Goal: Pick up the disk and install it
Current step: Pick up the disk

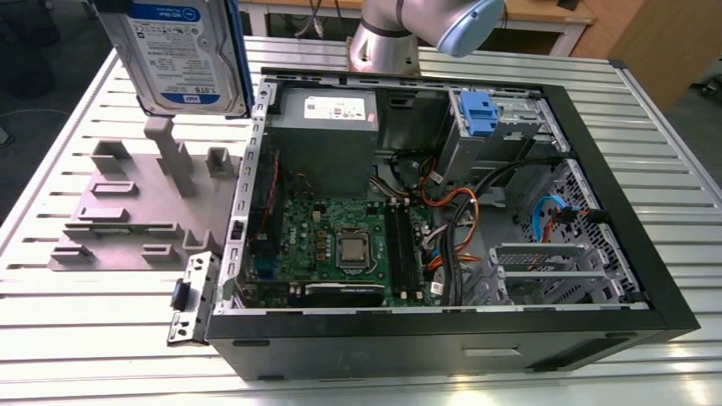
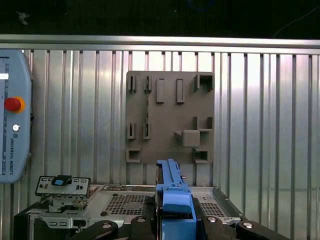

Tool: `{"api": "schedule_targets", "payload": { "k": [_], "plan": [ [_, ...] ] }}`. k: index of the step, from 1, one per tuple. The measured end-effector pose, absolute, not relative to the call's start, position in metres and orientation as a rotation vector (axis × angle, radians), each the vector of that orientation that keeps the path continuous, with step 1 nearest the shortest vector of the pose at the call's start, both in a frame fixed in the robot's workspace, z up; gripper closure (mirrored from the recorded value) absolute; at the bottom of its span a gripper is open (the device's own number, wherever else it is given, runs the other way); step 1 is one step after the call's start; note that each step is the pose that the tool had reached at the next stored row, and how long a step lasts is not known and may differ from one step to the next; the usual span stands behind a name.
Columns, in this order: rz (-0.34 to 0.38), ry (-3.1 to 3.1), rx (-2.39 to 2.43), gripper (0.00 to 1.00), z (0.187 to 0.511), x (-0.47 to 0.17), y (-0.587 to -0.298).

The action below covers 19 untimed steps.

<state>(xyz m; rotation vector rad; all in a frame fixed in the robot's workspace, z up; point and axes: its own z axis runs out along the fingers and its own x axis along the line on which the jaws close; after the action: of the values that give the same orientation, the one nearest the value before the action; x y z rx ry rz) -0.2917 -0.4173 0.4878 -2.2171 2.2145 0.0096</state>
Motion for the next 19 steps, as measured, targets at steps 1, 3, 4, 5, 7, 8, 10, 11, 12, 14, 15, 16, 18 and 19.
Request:
{"api": "schedule_targets", "payload": {
  "k": [1,3,4,5,7,8,10,11,12,14,15,16,18,19],
  "plan": [
    [0.010,2.215,-2.217,0.63,0.488,-0.292,-0.417],
    [0.010,2.214,-2.217,0.63,0.488,-0.292,-0.417],
    [0.010,2.214,-2.217,0.63,0.488,-0.292,-0.417],
    [0.010,2.214,-2.217,0.63,0.488,-0.292,-0.417],
    [0.010,2.214,-2.217,0.63,0.488,-0.292,-0.417],
    [0.010,2.215,-2.217,0.63,0.488,-0.292,-0.417],
    [0.009,2.214,-2.217,0.63,0.488,-0.291,-0.417],
    [0.009,2.215,-2.217,0.63,0.488,-0.291,-0.417],
    [0.009,2.215,-2.217,0.63,0.488,-0.290,-0.417],
    [0.009,2.215,-2.217,0.63,0.487,-0.286,-0.417],
    [0.009,2.215,-2.217,0.63,0.487,-0.284,-0.417],
    [0.009,2.215,-2.217,0.63,0.487,-0.283,-0.417],
    [0.009,2.215,-2.217,0.63,0.486,-0.279,-0.417],
    [0.009,2.215,-2.217,0.63,0.486,-0.277,-0.417]
  ]
}}
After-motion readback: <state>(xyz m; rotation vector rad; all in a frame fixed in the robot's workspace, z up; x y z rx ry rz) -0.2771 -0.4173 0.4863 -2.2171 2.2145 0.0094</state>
